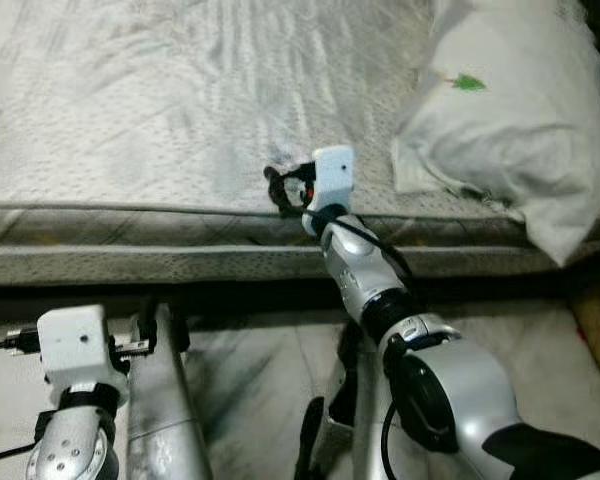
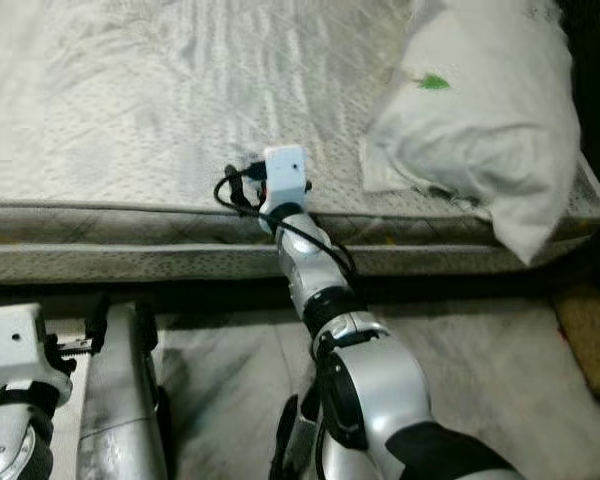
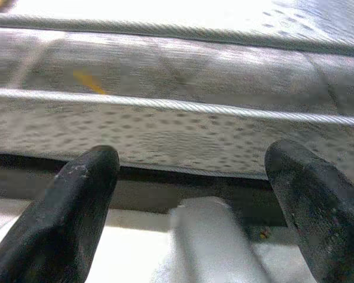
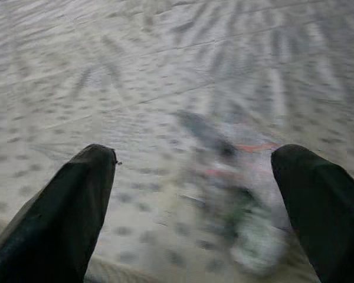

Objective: Clean up the room

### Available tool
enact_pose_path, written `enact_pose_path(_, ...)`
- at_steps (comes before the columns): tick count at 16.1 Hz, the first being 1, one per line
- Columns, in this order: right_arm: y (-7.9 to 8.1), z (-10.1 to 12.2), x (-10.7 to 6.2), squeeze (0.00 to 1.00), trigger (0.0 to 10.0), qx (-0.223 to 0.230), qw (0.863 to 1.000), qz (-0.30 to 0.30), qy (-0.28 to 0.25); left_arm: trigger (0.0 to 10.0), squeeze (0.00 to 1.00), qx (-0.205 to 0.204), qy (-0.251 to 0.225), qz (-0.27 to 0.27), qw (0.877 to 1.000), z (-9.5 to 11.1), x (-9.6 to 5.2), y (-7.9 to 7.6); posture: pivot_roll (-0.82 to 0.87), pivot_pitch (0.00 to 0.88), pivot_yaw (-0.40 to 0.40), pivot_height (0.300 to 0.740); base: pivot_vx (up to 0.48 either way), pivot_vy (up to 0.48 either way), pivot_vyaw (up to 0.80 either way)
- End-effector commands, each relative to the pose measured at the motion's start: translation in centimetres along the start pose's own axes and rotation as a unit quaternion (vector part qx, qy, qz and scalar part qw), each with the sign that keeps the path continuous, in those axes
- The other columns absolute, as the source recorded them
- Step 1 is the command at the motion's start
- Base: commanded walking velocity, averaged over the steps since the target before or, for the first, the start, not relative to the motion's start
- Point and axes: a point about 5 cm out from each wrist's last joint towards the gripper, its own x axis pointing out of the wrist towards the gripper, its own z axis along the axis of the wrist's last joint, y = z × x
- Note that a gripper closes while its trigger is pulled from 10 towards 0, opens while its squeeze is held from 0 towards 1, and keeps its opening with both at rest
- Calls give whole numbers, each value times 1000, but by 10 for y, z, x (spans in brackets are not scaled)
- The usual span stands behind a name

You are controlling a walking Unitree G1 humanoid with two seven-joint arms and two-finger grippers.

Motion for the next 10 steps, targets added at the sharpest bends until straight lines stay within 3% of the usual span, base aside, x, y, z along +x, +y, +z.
enact_pose_path(1, 20, 6, 5, 0, 10000, 9, 1000, 23, -10, 10000, 0, 1, 9, 7, 1000, -3, -2, 1, 285, 241, -206, 483, 0, 0, 800)
enact_pose_path(3, 19, 4, 4, 0, 10000, 6, 1000, 18, -10, 10000, 0, 1, 8, 5, 1000, -3, 0, 0, 284, 233, -205, 483, 0, 0, 800)
enact_pose_path(10, 14, -2, 2, 0, 10000, -50, 998, -24, 9, 10000, 0, 20, -3, 6, 1000, 3, -4, -2, 295, 257, -204, 483, 0, 0, 0)
